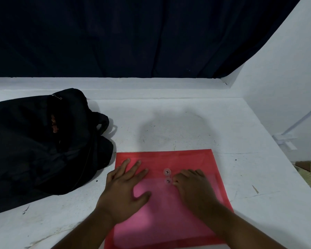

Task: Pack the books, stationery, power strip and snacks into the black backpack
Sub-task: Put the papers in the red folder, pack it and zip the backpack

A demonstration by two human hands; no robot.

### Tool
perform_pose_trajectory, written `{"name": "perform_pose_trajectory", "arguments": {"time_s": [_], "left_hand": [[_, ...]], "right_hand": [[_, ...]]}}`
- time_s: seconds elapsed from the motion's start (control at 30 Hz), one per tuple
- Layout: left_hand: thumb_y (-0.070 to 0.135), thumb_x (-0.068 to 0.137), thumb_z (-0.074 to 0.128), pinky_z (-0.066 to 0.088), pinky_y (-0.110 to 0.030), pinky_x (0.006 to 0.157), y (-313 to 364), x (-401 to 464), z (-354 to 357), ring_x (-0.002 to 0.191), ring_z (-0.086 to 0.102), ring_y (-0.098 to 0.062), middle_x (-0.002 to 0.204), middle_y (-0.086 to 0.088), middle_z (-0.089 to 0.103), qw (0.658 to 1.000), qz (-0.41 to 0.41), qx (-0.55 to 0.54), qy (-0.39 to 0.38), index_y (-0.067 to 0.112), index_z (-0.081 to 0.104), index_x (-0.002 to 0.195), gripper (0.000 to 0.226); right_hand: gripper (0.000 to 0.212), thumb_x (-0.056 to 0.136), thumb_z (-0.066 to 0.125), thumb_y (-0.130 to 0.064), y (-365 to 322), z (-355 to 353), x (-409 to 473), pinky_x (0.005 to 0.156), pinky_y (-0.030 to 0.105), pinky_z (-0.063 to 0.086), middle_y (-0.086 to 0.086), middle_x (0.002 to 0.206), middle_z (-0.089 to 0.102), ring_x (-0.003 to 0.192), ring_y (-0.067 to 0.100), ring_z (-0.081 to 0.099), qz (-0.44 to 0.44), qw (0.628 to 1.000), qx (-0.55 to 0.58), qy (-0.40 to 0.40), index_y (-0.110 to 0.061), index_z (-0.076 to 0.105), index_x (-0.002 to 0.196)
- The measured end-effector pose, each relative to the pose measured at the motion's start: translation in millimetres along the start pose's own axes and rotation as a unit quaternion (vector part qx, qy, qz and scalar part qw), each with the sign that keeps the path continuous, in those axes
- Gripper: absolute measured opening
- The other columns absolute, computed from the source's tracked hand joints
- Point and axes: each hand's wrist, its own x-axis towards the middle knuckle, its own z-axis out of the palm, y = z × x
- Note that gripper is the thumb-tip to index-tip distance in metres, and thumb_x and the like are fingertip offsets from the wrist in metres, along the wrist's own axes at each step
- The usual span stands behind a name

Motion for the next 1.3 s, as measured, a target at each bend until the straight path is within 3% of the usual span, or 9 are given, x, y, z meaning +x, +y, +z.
{"name": "perform_pose_trajectory", "arguments": {"time_s": [0.4,0.5,0.67,0.77,0.83,0.9,1.03,1.17,1.3], "left_hand": [[0.081,0.081,0.036,0.000,-0.029,0.119,0.4,-0.2,-0.2,0.153,-0.011,-0.005,0.162,0.024,0.011,1.000,0.004,0.002,0.004,0.050,0.036,0.148,0.074],[0.081,0.082,0.036,-0.002,-0.028,0.118,0.0,-0.6,-1.2,0.153,-0.011,-0.006,0.162,0.023,0.012,1.000,0.007,0.000,0.002,0.050,0.036,0.148,0.074],[0.080,0.082,0.037,-0.004,-0.028,0.119,0.4,-0.5,-1.3,0.153,-0.012,-0.006,0.163,0.023,0.010,1.000,0.011,-0.006,0.004,0.049,0.036,0.149,0.074],[0.079,0.083,0.040,-0.001,-0.030,0.119,-0.7,-0.3,0.2,0.154,-0.008,-0.008,0.163,0.021,0.014,1.000,0.012,-0.013,0.009,0.047,0.039,0.149,0.073],[0.079,0.083,0.042,0.001,-0.031,0.119,-1.5,-0.3,1.6,0.154,-0.005,-0.009,0.163,0.020,0.018,1.000,0.012,-0.013,0.013,0.046,0.041,0.148,0.072],[0.079,0.083,0.042,0.001,-0.030,0.119,-1.6,-0.2,2.2,0.154,-0.006,-0.008,0.163,0.021,0.017,1.000,0.012,-0.010,0.013,0.047,0.041,0.148,0.072],[0.078,0.083,0.043,0.001,-0.031,0.119,-1.9,-0.2,2.6,0.154,-0.004,-0.009,0.162,0.021,0.017,1.000,0.014,-0.013,0.017,0.046,0.042,0.148,0.072],[0.079,0.082,0.041,0.005,-0.034,0.120,-2.1,-0.6,3.1,0.154,-0.006,-0.009,0.163,0.021,0.016,1.000,0.012,-0.013,0.012,0.047,0.040,0.148,0.073],[0.079,0.082,0.040,0.004,-0.033,0.120,-2.3,-0.6,2.9,0.154,-0.006,-0.009,0.163,0.021,0.015,1.000,0.015,-0.010,0.014,0.047,0.039,0.148,0.073]], "right_hand": [[0.012,0.065,0.059,-0.029,-24.2,-18.5,4.9,0.055,0.021,0.046,-0.011,0.053,0.061,0.047,0.004,0.054,-0.035,0.999,-0.018,-0.021,-0.028,0.065,0.056],[0.019,0.069,0.052,-0.029,-16.1,-20.1,5.4,0.055,0.022,0.045,-0.012,0.050,0.057,0.043,0.003,0.051,-0.021,0.998,-0.031,-0.043,-0.029,0.061,0.052],[0.018,0.054,0.081,-0.024,-9.0,-18.9,6.4,0.055,0.026,0.046,-0.010,0.053,0.057,0.043,0.008,0.052,-0.044,0.991,-0.084,-0.093,-0.026,0.063,0.056],[0.020,0.062,0.081,-0.015,-17.9,-26.1,11.6,0.071,0.034,0.048,-0.004,0.073,0.068,0.063,0.016,0.063,-0.072,0.985,-0.094,-0.122,-0.022,0.073,0.079],[0.027,0.087,0.057,-0.008,-19.2,-25.3,13.4,0.091,0.041,0.040,0.004,0.105,0.069,0.093,0.026,0.064,-0.103,0.979,-0.107,-0.142,-0.015,0.068,0.111],[0.033,0.092,0.046,-0.006,-20.8,-24.7,13.1,0.095,0.041,0.036,0.006,0.113,0.067,0.101,0.028,0.061,-0.105,0.977,-0.110,-0.149,-0.013,0.063,0.119],[0.027,0.091,0.049,-0.009,-23.7,-24.3,12.8,0.089,0.040,0.039,0.004,0.101,0.070,0.089,0.026,0.064,-0.084,0.980,-0.096,-0.150,-0.015,0.067,0.110],[0.007,0.068,0.075,-0.020,-24.2,-16.2,11.4,0.060,0.031,0.047,-0.003,0.059,0.064,0.049,0.015,0.057,-0.096,0.987,-0.090,-0.096,-0.020,0.071,0.073],[0.005,0.070,0.073,-0.024,-19.8,-8.4,8.7,0.058,0.029,0.047,-0.006,0.059,0.063,0.048,0.012,0.055,-0.122,0.990,-0.063,-0.028,-0.023,0.068,0.069]]}}
